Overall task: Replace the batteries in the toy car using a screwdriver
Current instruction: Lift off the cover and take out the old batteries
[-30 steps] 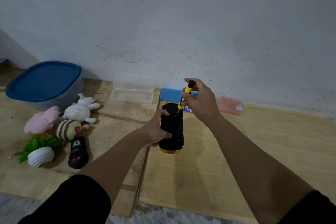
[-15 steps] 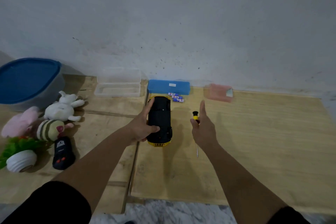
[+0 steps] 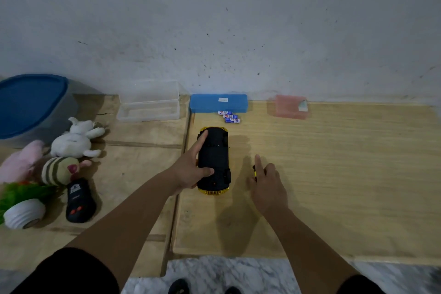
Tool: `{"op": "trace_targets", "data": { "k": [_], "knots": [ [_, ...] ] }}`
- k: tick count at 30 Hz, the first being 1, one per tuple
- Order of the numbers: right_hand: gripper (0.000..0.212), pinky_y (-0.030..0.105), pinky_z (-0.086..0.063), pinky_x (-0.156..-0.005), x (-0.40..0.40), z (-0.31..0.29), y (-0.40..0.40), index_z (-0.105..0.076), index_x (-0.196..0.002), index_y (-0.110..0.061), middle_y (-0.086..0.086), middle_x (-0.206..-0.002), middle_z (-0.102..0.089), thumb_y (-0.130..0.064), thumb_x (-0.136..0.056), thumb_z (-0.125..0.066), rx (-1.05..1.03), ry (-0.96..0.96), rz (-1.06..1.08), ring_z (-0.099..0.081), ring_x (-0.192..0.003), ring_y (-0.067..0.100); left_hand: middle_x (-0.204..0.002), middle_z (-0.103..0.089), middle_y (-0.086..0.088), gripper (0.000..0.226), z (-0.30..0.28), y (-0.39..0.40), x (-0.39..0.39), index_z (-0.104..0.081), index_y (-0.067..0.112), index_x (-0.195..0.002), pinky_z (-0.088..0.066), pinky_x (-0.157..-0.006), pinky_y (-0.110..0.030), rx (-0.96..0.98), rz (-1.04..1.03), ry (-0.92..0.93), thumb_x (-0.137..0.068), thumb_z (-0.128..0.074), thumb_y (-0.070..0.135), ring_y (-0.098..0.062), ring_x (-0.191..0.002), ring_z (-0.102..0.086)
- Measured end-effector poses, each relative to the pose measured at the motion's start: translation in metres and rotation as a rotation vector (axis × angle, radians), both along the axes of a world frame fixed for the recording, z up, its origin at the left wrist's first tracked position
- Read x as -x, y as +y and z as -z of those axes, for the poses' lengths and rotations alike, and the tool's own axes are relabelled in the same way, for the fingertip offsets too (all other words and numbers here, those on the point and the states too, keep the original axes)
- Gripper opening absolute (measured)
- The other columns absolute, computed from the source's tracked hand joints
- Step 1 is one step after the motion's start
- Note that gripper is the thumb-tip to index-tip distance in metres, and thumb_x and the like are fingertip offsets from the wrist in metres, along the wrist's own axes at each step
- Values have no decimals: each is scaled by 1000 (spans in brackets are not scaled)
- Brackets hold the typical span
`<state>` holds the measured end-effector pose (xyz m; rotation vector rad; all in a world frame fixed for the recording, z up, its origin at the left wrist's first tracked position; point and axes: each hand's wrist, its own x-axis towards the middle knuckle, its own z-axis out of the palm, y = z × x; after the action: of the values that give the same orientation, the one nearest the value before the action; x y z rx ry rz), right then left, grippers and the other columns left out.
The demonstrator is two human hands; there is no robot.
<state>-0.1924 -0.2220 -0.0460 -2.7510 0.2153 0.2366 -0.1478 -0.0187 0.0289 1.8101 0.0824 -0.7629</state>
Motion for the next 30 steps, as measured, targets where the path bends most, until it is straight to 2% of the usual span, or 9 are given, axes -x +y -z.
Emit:
{"op": "trace_targets", "data": {
  "k": [4,6,8,11,17,22,26,28,30],
  "knots": [
    [45,32,-50,-65,-19,-17,6,-48,-135,-17,16,-105,-52,-32,-93,-39,-161,-460,-76,-55,-85,26,-138,-46,-8,92,-2,-4,1,-7,52,-144,-43,-41,-17,29,-4,-8,-89,-57,-2,-17,-82,-57],
    [40,32,-49,-65,-32,-34,15,-54,-129,-19,15,-101,-54,-29,-92,-43,-221,-537,-217,-53,-81,25,-139,-43,-8,92,-4,-6,1,-7,50,-145,-52,-48,-17,36,-9,-22,-88,-58,-2,-23,-95,-58],
    [39,35,-49,-67,-42,-48,26,-59,-125,-20,14,-105,-56,-31,-90,-43,-177,-506,-325,-55,-85,27,-139,-43,-8,92,-6,-7,1,-7,47,-146,-53,-60,-16,42,-13,-47,-88,-59,-1,-25,-105,-55],
    [37,39,-47,-76,-49,-57,40,-61,-121,-25,11,-116,-55,-34,-88,-48,-79,-425,-378,-54,-100,29,-137,-44,-5,91,-8,-7,2,-5,44,-147,-52,-69,-16,39,4,-71,-88,-58,0,-22,-104,-53],
    [34,36,-35,-92,-56,-66,51,-60,-121,-23,4,-129,-45,-29,-88,-58,-161,-339,-359,-39,-118,24,-130,-42,1,90,-10,-2,0,-7,42,-148,-49,-66,-18,26,-9,-79,-87,-58,0,-20,-116,-49],
    [30,33,-32,-91,-56,-75,57,-60,-117,-26,-5,-118,-57,-25,-87,-60,-274,-316,-376,-38,-113,18,-132,-43,-1,88,-8,4,0,-9,40,-148,-47,-66,-20,0,-28,-79,-87,-59,1,-22,-117,-48],
    [27,38,-40,-90,-56,-83,60,-61,-112,-26,-7,-95,-61,-19,-85,-63,-423,-219,-345,-44,-102,15,-139,-43,-8,88,-8,7,2,-8,40,-148,-51,-62,-24,-22,-37,-87,-87,-59,2,-28,-115,-52],
    [29,35,-45,-88,-57,-89,60,-63,-113,-26,-6,-88,-60,-16,-85,-64,-549,-210,-265,-53,-101,19,-137,-44,-8,89,-8,9,4,-7,39,-149,-54,-77,-44,-54,-42,-94,-87,-60,3,-33,-115,-54],
    [31,21,-48,-79,-59,-95,58,-63,-116,-25,-2,-89,-64,-16,-87,-62,-659,-219,-147,-58,-95,16,-137,-45,-4,91,-6,14,7,-6,39,-149,-47,-91,-48,-53,-45,-88,-87,-61,2,-32,-118,-53]
  ]
}}
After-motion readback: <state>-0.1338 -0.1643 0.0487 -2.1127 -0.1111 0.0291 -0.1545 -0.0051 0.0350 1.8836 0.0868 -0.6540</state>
